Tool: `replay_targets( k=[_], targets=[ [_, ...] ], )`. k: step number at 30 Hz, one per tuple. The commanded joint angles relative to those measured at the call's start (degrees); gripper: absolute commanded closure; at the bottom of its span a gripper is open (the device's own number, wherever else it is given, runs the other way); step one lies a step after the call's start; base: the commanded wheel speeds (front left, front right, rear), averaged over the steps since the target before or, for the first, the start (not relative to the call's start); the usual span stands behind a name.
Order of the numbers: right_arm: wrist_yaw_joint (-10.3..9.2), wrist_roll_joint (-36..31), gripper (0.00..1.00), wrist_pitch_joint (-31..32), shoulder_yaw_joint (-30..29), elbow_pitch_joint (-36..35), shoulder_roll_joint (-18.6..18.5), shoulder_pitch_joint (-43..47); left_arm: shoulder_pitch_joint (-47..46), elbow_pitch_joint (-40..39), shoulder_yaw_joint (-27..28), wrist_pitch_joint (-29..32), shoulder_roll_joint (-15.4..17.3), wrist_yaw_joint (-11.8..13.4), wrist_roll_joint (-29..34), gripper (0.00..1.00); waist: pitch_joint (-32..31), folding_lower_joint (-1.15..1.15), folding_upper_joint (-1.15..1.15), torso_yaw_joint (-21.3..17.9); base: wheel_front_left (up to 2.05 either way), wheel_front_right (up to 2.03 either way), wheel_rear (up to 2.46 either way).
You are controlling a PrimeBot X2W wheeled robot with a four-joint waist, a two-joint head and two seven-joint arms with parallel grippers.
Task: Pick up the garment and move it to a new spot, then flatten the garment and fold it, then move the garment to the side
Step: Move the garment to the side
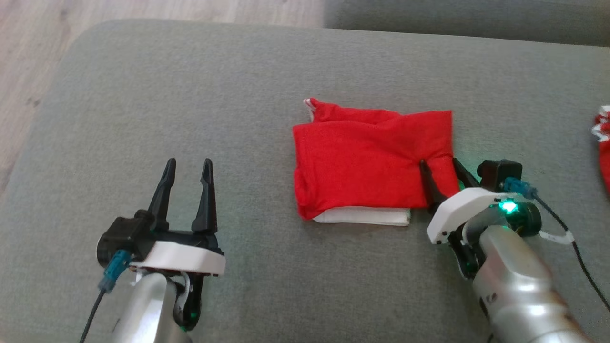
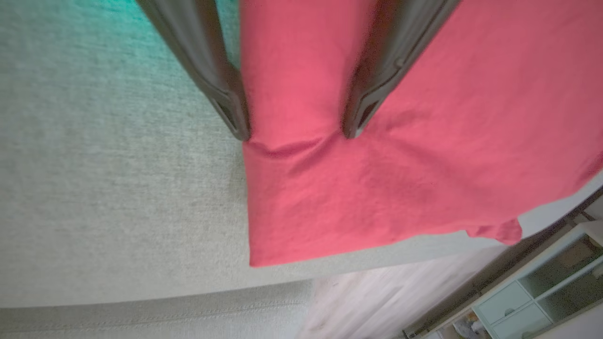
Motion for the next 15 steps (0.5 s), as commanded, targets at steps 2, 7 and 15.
replay_targets(
  k=[2,7,15],
  targets=[
    [0.12,0.1,0.0,0.3,1.7,1.7,0.3,-2.9,-2.7,-1.4,1.2,-0.5,0.4,0.1,-0.7,0.0,0.3,-0.01,0.0,1.1,0.0,0.0,0.0],
    [0.12,0.5,1.0,0.4,5.1,6.6,0.3,-4.6,-2.5,-1.2,1.3,-0.5,0.4,0.1,-0.8,0.0,-0.1,-0.01,0.0,1.5,0.0,0.0,0.0],
    [0.12,-4.2,1.0,-4.5,6.9,8.1,0.3,-7.4,-1.6,-1.5,1.0,-0.5,0.4,0.1,-0.4,0.0,-2.0,-0.01,0.0,-1.8,0.0,0.0,0.0]
  ],
)
